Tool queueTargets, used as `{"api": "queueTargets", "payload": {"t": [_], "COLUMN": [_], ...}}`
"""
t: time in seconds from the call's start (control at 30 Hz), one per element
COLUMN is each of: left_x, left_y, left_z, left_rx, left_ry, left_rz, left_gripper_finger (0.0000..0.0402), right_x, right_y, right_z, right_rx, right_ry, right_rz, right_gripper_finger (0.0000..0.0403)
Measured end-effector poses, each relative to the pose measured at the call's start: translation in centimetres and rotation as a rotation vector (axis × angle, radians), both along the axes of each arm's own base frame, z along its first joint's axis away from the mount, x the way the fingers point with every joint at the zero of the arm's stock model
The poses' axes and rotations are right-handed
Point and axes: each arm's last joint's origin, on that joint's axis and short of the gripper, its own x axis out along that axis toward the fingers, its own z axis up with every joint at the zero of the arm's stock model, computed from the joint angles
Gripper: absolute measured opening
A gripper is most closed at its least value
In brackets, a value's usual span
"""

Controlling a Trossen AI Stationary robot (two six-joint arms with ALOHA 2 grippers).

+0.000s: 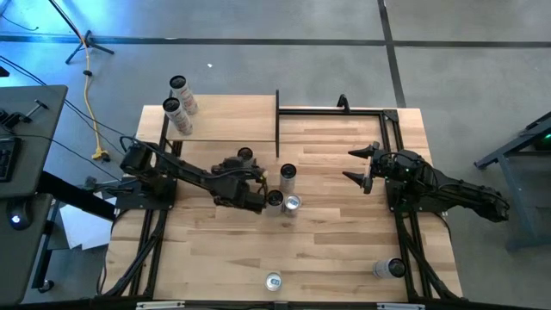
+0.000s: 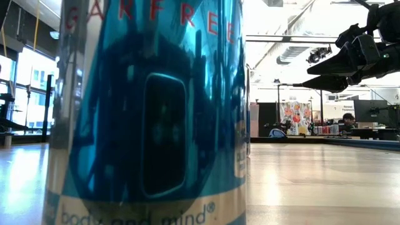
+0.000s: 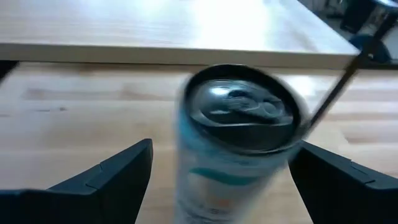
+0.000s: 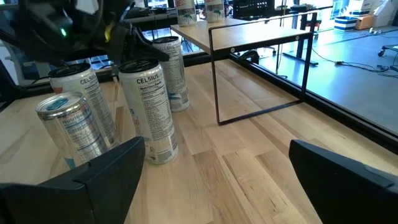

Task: Place canned beverage on shelf
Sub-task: Put the top white blue soda can on the shelf

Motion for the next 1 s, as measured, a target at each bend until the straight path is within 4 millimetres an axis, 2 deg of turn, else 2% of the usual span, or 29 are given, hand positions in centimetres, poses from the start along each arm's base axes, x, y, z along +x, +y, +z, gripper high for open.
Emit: {"api": "queueTargets", "payload": {"t": [0.2, 0.37, 0.47, 0.6, 0.83, 1.0], "left_x": [-1.7, -2.2, -2.1, -1.7, -1.3, -1.2], "left_y": [-0.9, -1.3, -1.2, -1.1, -1.2, -1.8], "left_z": [-2.3, -2.8, -2.8, -2.8, -2.8, -2.5], "left_rx": [0.116, 0.146, 0.147, 0.152, 0.154, 0.136], "left_ry": [-0.094, -0.118, -0.107, -0.084, -0.060, -0.078], "left_rz": [-0.027, -0.040, -0.046, -0.060, -0.082, -0.096], "left_gripper_finger": [0.0337, 0.0333, 0.0314, 0.0266, 0.0147, 0.0101], "right_x": [0.0, 0.0, 0.0, 0.0, 0.0, 0.0], "right_y": [0.0, 0.0, 0.0, 0.0, 0.0, 0.0], "right_z": [0.0, 0.0, 0.0, 0.0, 0.0, 0.0], "right_rx": [0.000, 0.000, 0.000, 0.000, 0.000, 0.000], "right_ry": [0.000, 0.000, 0.000, 0.000, 0.000, 0.000], "right_rz": [0.000, 0.000, 0.000, 0.000, 0.000, 0.000], "right_gripper_finger": [0.0387, 0.0387, 0.0387, 0.0387, 0.0387, 0.0387]}}
